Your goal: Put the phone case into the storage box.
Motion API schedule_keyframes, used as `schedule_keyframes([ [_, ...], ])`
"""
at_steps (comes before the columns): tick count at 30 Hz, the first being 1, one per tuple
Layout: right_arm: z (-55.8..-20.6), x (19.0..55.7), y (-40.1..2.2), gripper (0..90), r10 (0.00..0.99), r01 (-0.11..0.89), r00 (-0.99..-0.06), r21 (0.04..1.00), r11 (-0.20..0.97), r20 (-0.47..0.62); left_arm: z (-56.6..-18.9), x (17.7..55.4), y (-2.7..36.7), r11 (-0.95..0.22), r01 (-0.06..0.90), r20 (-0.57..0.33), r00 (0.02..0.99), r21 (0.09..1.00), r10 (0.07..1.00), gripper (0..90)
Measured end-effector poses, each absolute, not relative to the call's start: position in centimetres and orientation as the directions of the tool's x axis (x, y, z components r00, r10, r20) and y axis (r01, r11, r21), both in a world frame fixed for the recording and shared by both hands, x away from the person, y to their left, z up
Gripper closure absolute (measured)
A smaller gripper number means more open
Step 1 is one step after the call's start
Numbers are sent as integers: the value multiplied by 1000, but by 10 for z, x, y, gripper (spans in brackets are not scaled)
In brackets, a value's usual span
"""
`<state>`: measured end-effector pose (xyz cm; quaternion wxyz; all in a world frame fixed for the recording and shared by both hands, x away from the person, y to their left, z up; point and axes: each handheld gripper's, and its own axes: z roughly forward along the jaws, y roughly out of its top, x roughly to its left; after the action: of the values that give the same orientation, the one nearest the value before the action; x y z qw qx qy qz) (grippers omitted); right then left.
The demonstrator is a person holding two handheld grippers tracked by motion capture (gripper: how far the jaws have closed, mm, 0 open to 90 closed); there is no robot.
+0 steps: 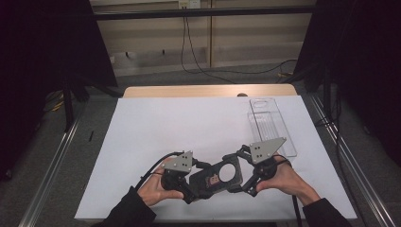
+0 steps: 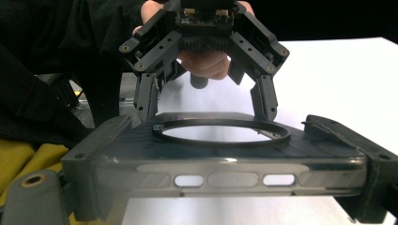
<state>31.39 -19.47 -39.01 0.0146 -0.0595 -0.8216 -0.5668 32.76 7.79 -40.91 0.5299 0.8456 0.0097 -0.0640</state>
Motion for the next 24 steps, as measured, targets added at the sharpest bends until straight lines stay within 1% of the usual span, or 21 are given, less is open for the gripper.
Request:
schedule_keyframes([
  [4, -390, 314, -194, 106, 82, 112, -993, 928, 355, 89, -409, 328, 78, -442, 75, -109, 993, 894, -50, 123],
  [8, -390, 315, -195, 109, 88, 130, -991, 926, 354, 106, -410, 328, 77, -432, 90, -118, 992, 897, -39, 122],
  [18, -389, 315, -195, 116, 107, 133, -989, 925, 357, 101, -409, 327, 78, -419, 71, -80, 997, 905, -5, 112],
  [20, -389, 315, -195, 117, 114, 138, -988, 921, 364, 103, -408, 326, 79, -416, 76, -81, 997, 906, 7, 99],
  [22, -390, 316, -196, 117, 123, 145, -987, 916, 373, 106, -407, 327, 79, -410, 88, -87, 996, 908, 20, 57],
  [24, -389, 316, -197, 118, 135, 152, -985, 917, 370, 109, -407, 328, 80, -406, 91, -86, 996, 909, 31, 59],
])
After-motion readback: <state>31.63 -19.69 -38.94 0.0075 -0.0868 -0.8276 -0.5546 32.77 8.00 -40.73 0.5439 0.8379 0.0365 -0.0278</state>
